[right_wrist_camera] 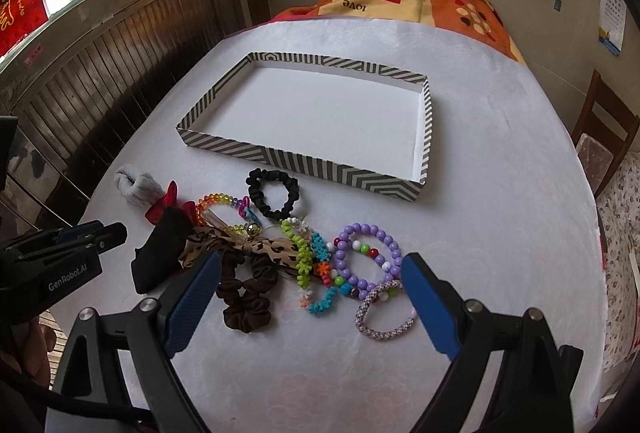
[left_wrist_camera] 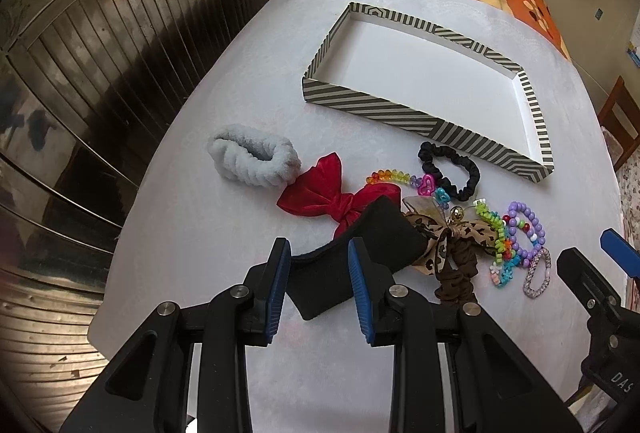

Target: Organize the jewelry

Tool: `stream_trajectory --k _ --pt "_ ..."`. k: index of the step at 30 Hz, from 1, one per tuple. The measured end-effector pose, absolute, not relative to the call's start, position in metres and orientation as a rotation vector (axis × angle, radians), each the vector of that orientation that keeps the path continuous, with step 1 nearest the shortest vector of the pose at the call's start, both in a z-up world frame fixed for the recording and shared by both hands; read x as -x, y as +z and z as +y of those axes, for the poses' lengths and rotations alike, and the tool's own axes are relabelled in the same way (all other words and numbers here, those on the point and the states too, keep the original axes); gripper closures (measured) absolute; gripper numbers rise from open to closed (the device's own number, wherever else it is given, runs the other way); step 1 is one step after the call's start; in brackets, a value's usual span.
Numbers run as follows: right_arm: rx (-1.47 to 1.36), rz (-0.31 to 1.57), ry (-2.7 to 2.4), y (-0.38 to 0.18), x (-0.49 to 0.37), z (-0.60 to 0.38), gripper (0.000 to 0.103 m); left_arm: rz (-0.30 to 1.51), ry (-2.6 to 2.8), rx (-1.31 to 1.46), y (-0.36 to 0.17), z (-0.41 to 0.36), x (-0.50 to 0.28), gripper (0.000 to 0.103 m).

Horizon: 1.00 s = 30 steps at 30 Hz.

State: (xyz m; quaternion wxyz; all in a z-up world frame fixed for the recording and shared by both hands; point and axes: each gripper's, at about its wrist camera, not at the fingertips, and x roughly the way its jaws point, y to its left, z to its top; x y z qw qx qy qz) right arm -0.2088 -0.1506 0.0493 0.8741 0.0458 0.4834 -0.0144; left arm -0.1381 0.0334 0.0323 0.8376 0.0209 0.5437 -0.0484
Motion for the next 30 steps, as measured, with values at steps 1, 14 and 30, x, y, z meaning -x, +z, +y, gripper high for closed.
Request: stream_trajectory --k 1,14,30 --pt "-0.094 1.008 -0.031 0.0492 0.2088 -0.1504 0.009 1.151 -0.102 -0.043 0.0322 0.0334 0.1378 0.092" --pt "-0.091 1.012 -0.032 0.0487 0.2081 -0.1463 0.009 1.150 -0.109 -0.044 0.0329 0.0350 0.1386 0.092" --pt "-0.101 1.021 -0.035 0.0477 0.2054 -0.1430 0.009 1.147 -0.113 -0.040 0.0339 0.0408 0.1368 0.092"
